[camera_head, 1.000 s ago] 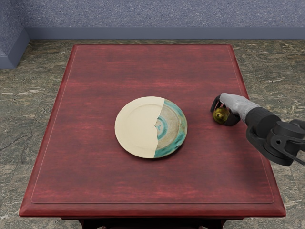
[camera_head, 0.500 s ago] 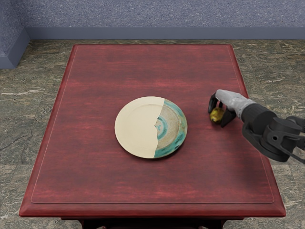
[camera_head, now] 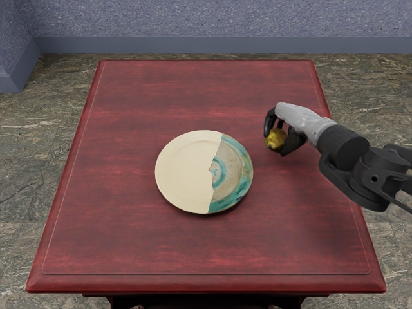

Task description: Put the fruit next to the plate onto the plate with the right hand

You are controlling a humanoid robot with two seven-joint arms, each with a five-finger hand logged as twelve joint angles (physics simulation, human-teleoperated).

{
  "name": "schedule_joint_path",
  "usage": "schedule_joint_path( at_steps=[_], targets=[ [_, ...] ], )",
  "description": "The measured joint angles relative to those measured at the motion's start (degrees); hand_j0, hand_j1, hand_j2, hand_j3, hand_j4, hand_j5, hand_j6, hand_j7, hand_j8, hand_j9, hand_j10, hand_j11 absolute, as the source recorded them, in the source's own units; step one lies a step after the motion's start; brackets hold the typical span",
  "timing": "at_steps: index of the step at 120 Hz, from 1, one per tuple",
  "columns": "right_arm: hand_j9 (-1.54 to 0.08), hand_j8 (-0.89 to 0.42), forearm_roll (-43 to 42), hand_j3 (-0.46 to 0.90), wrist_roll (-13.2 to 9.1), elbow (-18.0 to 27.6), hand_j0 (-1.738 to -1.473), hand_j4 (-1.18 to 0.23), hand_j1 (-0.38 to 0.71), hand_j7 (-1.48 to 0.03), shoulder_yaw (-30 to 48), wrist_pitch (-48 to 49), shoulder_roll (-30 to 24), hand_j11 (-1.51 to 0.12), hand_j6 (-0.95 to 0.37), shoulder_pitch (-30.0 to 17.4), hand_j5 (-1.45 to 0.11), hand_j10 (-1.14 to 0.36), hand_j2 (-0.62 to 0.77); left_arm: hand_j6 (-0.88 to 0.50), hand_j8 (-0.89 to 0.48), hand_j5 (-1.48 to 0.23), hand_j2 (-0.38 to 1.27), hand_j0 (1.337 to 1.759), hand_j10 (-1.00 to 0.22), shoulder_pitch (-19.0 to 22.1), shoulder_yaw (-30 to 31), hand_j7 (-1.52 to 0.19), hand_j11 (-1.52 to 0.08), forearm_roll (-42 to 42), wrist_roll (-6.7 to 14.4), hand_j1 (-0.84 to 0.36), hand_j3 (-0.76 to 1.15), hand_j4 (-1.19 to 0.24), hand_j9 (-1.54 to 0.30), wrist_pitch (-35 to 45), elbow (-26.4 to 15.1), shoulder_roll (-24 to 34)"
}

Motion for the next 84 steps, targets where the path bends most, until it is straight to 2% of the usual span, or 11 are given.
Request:
schedule_joint_path(
  at_steps=[26, 35, 84],
  targets=[
    [-1.06, -0.39, -0.04, 0.0, -0.02, 1.16, -1.655, -0.74, 0.22, -1.01, 1.74, 0.31, 1.34, -1.07, -0.42, 0.7, -1.08, -0.75, 0.25, 0.0, 0.0, 0.0, 0.0, 1.658, 0.0, -0.01, 0.0, 0.0, 0.0, 0.0, 0.0, 0.35, 0.0, 0.0, 0.0, 0.01, -0.01, 0.0],
    [-1.06, -0.39, -0.05, 0.0, -0.03, 1.24, -1.656, -0.74, 0.24, -1.01, 1.88, 0.51, 2.57, -1.06, -0.41, 1.15, -1.08, -0.75, 0.3, 0.0, 0.0, 0.0, 0.0, 1.658, 0.0, 0.0, 0.0, 0.0, 0.0, 0.0, 0.0, 0.35, 0.0, 0.0, 0.0, 0.0, -0.02, 0.0],
    [-1.06, -0.38, 0.51, 0.0, -0.01, 1.32, -1.657, -0.73, 0.25, -1.01, 1.95, 1.09, 8.9, -1.07, -0.39, 2.19, -1.09, -0.74, 0.31, 0.0, 0.0, 0.0, 0.0, 1.658, 0.0, 0.03, 0.0, 0.0, 0.0, 0.0, 0.0, 0.35, 0.0, 0.0, 0.0, 0.01, -0.01, 0.0]
  ],
)
